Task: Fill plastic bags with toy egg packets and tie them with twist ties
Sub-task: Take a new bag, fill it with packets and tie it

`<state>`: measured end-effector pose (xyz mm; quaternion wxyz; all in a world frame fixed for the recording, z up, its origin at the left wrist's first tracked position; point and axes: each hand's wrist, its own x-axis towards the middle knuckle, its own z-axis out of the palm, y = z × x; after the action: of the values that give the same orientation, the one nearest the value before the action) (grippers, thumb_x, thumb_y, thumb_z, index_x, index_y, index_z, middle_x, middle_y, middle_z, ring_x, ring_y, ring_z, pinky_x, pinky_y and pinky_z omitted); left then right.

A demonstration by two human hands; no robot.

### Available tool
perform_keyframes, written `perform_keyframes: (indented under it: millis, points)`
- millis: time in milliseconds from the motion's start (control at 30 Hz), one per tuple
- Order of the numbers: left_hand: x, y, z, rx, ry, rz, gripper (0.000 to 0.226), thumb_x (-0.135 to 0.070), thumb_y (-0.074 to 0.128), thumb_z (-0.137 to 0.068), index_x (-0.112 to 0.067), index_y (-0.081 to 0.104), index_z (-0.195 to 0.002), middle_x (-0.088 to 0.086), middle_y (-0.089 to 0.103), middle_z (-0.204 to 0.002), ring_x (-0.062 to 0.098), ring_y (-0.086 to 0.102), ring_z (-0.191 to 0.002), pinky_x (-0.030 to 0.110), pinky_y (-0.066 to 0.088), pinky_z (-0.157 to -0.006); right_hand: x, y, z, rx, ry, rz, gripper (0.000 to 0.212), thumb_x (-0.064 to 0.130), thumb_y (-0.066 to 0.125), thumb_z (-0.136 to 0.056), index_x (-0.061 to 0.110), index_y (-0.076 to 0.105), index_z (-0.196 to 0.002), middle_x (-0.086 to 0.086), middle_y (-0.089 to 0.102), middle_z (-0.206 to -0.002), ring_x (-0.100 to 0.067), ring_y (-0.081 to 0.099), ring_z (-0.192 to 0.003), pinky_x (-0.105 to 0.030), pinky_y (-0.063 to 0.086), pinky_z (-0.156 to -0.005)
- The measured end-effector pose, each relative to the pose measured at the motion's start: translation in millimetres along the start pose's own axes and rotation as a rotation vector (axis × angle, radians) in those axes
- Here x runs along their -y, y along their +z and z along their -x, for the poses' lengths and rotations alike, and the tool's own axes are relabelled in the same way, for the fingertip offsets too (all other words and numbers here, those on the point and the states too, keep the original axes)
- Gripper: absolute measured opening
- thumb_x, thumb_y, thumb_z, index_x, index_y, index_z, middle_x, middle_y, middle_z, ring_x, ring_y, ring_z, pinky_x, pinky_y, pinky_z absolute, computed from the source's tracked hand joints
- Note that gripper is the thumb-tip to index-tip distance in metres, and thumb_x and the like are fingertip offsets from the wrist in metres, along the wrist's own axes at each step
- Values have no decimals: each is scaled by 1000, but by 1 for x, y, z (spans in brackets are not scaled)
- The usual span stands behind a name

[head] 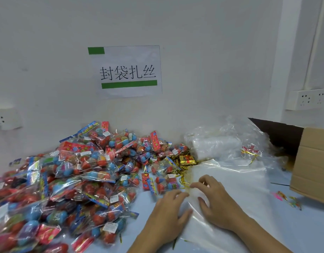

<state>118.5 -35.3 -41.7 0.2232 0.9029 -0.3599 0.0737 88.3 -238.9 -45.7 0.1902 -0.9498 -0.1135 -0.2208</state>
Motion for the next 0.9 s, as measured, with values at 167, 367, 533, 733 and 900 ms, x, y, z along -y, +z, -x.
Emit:
perform_keyframes:
  millis: [167, 367, 533, 733, 900]
  points:
    - [18, -8, -5, -245, -157, 9, 10, -30, 51, -102, -20, 54, -101, -4, 55, -99, 17, 52, -88, 31, 45, -78, 2, 1, 0, 15, 10, 43, 39, 27, 50, -95, 39, 54, -132, 14, 41, -113, -4, 43, -104, -22, 37, -98]
    - [29, -31, -3, -271, -356, 415, 30, -26, 46, -106, -6, 60, -88, 12, 63, -64, 7, 55, -41, 32, 49, -49, 1, 1, -1, 38, 18, -14, 34, 23, 52, -97, 34, 58, -128, 17, 44, -109, -1, 46, -105, -16, 39, -93]
    - [32, -60, 5, 468, -275, 263, 46, -58, 81, -72, -36, 57, -104, -10, 61, -94, 7, 58, -77, 23, 47, -68, 0, 1, -2, 65, 37, -47, 31, 23, 51, -98, 35, 59, -126, 19, 45, -107, 1, 49, -103, -14, 40, -89]
    - [27, -43, 2, 241, -314, 254, 36, -38, 87, -73, -24, 58, -87, -8, 58, -81, 6, 53, -67, 19, 37, -54, 3, 0, -5, 96, 42, 28, 33, 26, 49, -99, 35, 57, -129, 17, 50, -115, -1, 48, -99, -16, 38, -87]
    - [30, -21, -1, -227, -416, 147, 24, -22, 66, -95, -14, 52, -77, -1, 55, -75, 10, 47, -63, 24, 36, -56, 6, -10, -22, 262, 107, 136, 34, 21, 41, -102, 31, 57, -130, 5, 61, -122, -18, 56, -112, -28, 43, -91]
